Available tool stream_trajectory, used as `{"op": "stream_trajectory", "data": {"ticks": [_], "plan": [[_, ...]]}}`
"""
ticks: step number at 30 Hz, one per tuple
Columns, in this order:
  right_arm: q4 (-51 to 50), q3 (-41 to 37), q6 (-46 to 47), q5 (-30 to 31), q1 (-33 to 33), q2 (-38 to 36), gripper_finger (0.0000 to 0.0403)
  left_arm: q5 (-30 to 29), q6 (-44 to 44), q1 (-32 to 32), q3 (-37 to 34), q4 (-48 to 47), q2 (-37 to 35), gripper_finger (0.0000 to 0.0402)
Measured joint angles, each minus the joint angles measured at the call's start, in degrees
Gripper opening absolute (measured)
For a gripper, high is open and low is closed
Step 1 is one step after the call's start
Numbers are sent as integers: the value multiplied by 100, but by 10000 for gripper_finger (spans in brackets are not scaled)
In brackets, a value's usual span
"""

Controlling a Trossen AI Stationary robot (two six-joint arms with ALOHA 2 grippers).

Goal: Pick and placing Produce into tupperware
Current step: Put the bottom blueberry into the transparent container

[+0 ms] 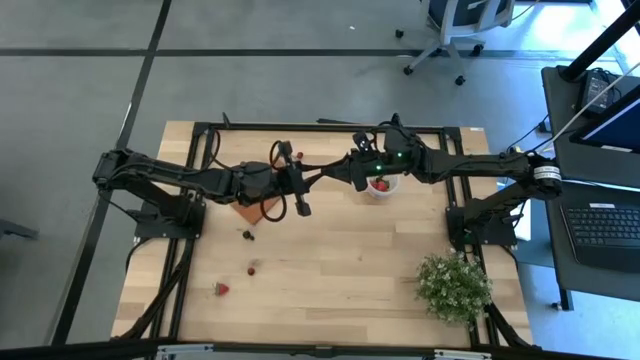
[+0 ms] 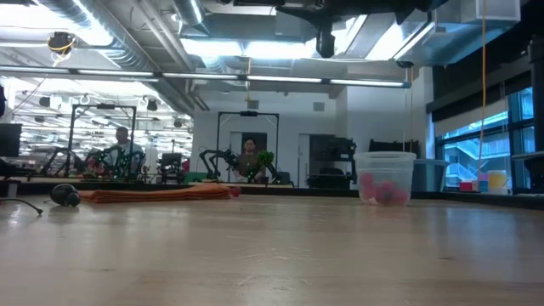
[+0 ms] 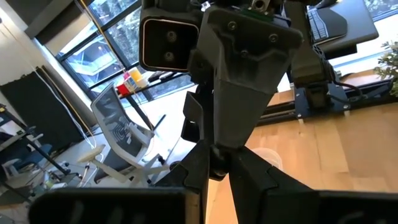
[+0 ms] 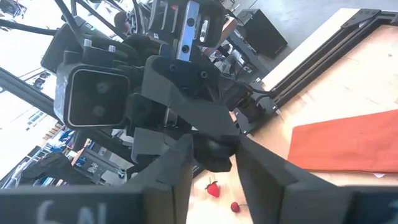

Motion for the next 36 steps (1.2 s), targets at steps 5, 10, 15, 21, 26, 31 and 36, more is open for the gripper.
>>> {"op": "stream_trajectory", "data": {"ticks": [5,10,15,21,26,31,36], "plan": [[-21,0,-96,-6,-2,-2,86,1,37,0,0,9,0,46],[-28,0,-124,-7,-2,-2,71,-1,48,-4,0,10,0,48],[-28,0,-146,-72,-7,-2,68,5,44,-4,0,13,0,49],[-37,0,-188,-80,-4,-2,67,20,245,-17,0,-2,0,52],[-33,0,-271,-116,0,-2,66,18,210,-95,0,-7,-14,86],[-54,0,-394,-137,-25,-2,66,-156,-25,-140,0,-10,-20,137],[-457,2,-652,-21,-243,5,65,-400,-924,-145,0,-409,-92,169]]}}
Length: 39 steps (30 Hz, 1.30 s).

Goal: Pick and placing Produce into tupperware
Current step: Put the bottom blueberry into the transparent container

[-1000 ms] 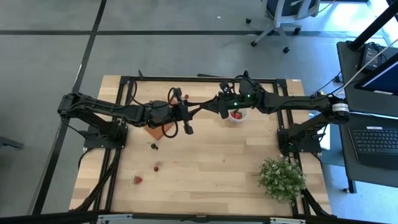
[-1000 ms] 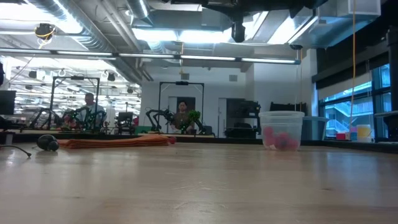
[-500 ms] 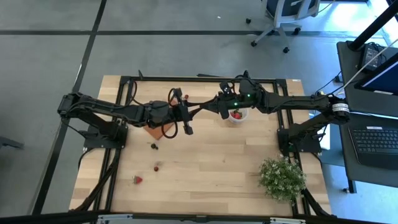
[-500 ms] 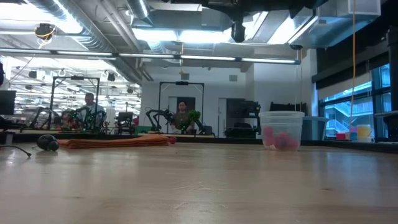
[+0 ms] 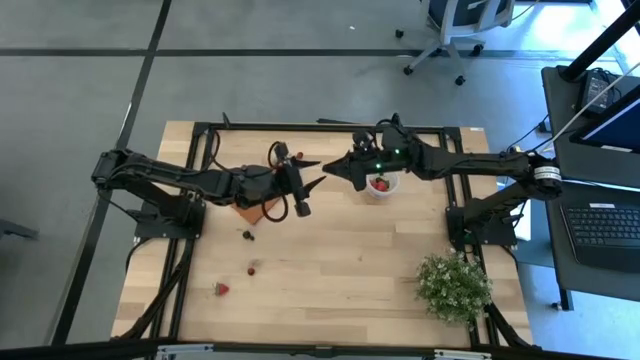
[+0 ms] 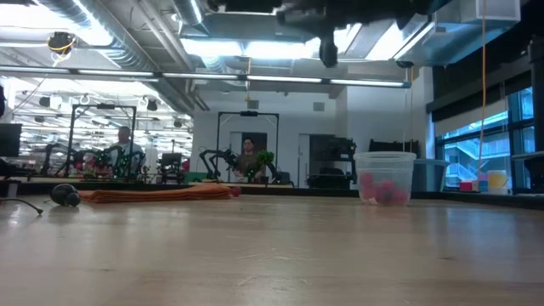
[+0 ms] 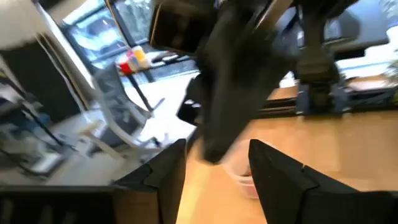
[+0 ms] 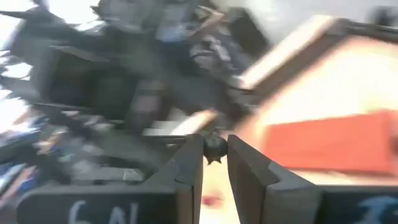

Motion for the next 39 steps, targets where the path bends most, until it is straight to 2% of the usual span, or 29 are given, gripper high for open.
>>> {"op": "stream_trajectory", "data": {"ticks": [5,10,15,18,22,25,33,39], "plan": [[-826,-7,-276,16,-377,12,65,306,-692,-52,2,-893,-303,175],[-1980,-7,-631,12,-747,6,65,352,-1479,-140,2,-1718,-617,176],[-3297,-7,-1095,649,-928,4,65,385,-2490,-142,7,-2635,-727,176],[-4057,-7,-1178,889,-1008,4,65,694,-2923,-142,4,-3107,-711,176],[-4910,-7,-1188,1285,-1038,4,65,1143,-3315,-142,4,-3427,-688,176],[-5369,-7,-1190,1610,-1041,4,66,1264,-3475,-166,4,-3416,-688,176],[-5502,-356,-1171,1674,-1037,-2,66,1365,-3693,-168,4,-3417,-688,176],[-5013,-967,-1073,1672,-1049,-2,66,1498,-3775,-168,4,-3418,-688,176]]}}
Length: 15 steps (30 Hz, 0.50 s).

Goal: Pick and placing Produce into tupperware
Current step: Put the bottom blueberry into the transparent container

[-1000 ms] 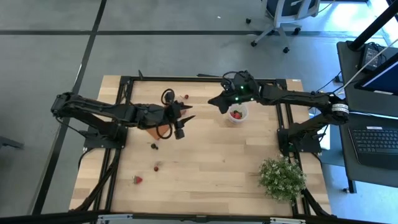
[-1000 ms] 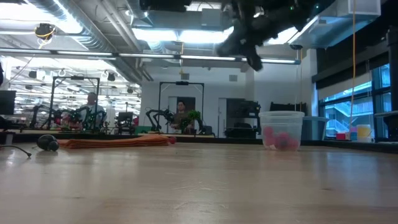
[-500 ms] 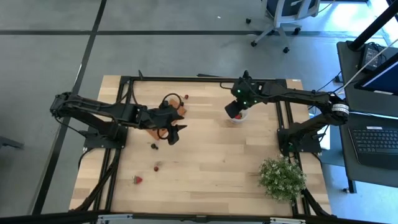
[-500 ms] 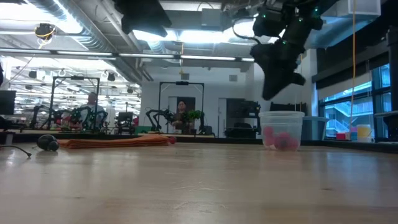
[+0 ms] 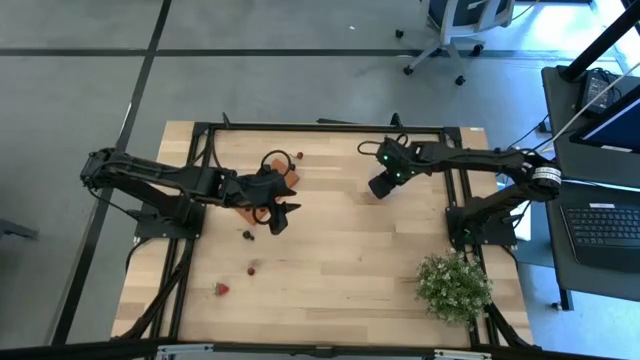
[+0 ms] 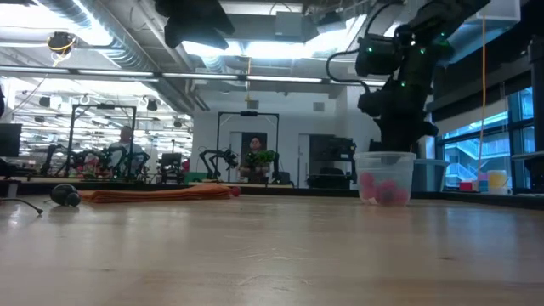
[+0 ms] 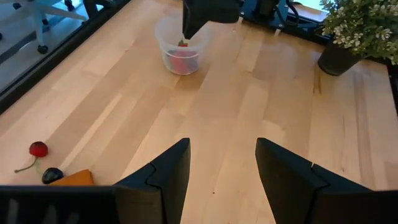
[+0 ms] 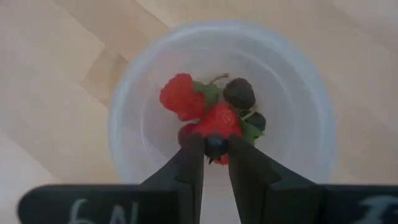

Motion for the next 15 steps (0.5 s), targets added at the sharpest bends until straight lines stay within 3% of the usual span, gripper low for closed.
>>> {"op": "stream_trajectory", "data": {"ticks": [8,15], "plan": [[333,-196,-236,-2,0,0,80,0,0,2,0,0,0,176],[457,-196,-398,-4,0,0,131,10,0,2,-1,0,0,176]]}}
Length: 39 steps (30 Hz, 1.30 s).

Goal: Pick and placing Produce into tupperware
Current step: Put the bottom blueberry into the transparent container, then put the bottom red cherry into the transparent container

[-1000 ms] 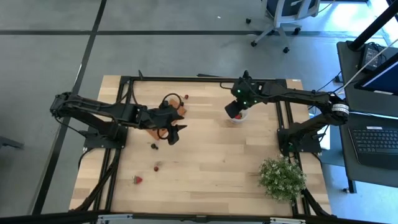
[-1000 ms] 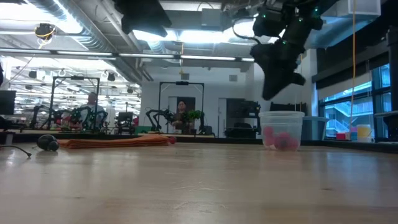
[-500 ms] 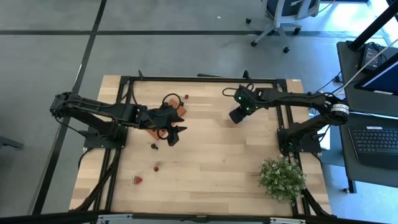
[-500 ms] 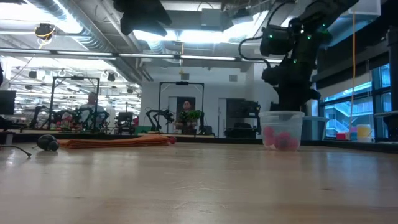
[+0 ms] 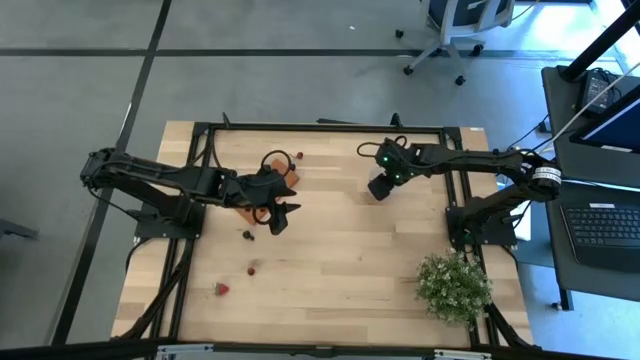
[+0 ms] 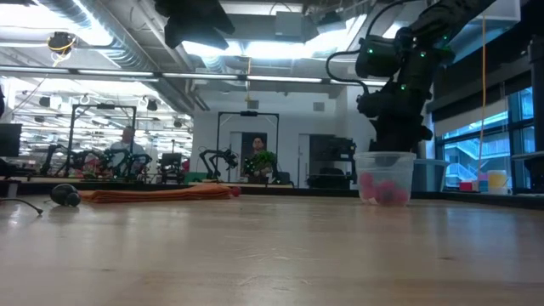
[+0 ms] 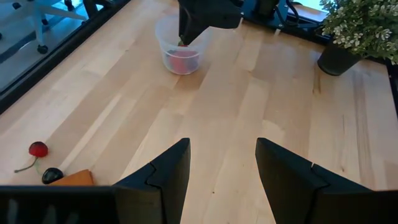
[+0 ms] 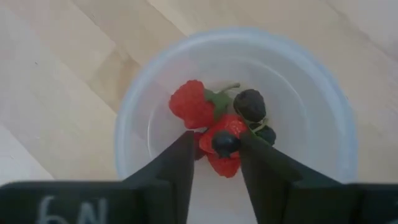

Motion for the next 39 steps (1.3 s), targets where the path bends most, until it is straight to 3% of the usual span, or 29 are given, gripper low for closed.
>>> {"op": "stream_trajectory", "data": {"ticks": [11,18,21,26,33,39], "plan": [[-37,54,-145,-17,0,1,226,375,0,4,1,-31,0,230],[-163,639,-275,-17,0,0,238,636,-46,5,-2,-554,0,283],[-172,1027,-433,-17,34,0,238,1180,-160,4,-2,-749,0,294],[-169,1551,-608,-17,97,0,239,1953,-801,-51,-2,-1028,2,296],[76,1788,-758,-15,98,0,239,1680,-1731,-461,-8,-2436,474,283],[198,1788,-812,-13,92,0,239,1689,-2463,-930,-8,-2488,1183,269]]}}
